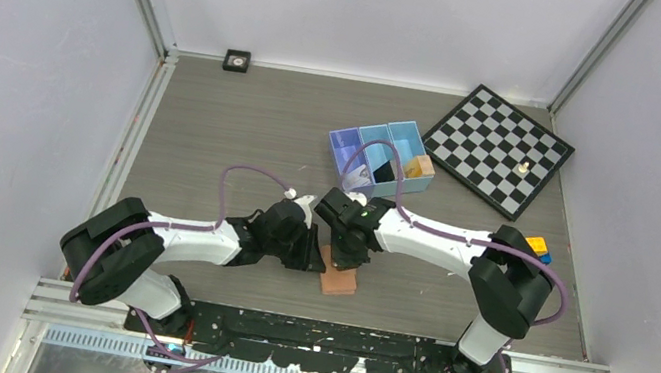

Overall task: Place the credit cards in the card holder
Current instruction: Close the card holder at the center of the board.

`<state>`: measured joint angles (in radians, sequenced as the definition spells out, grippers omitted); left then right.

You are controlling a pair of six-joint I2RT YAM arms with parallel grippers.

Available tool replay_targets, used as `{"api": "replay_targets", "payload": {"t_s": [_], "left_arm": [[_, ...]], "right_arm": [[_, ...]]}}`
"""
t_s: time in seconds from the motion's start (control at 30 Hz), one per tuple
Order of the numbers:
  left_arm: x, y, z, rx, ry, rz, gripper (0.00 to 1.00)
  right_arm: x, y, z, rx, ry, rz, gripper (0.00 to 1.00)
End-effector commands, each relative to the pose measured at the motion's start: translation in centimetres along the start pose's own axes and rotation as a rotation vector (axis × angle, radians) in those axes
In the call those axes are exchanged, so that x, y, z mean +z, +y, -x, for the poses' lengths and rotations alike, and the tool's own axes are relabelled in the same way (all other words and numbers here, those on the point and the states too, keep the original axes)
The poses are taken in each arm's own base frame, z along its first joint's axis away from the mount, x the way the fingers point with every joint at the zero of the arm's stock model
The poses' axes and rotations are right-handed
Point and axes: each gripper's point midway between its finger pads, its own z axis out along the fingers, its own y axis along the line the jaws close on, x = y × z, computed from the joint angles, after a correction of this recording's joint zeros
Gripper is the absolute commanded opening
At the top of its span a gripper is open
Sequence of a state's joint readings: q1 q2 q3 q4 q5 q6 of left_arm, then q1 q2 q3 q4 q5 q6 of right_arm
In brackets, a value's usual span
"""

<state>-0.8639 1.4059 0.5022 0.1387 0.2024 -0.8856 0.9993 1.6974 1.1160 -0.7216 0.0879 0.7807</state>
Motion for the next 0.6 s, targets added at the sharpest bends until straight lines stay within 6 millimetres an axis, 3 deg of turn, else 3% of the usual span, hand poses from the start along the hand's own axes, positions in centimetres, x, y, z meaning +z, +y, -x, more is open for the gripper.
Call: {"api": "replay_targets", "payload": {"t_s": [0.0,0.57], "left_arm": [[-0.1,-1.1,1.0,0.019,-0.021,-0.02,0.14],[-0.2,-1.0,1.0,0.021,-0.021,-0.012,0.13]], "right_arm": [[-0.1,0.4,0.9,0.005,-0.034,0.011,0.01],[1.5,-0.6,0.5,0.072,-0.021,0.047,0.0]]}}
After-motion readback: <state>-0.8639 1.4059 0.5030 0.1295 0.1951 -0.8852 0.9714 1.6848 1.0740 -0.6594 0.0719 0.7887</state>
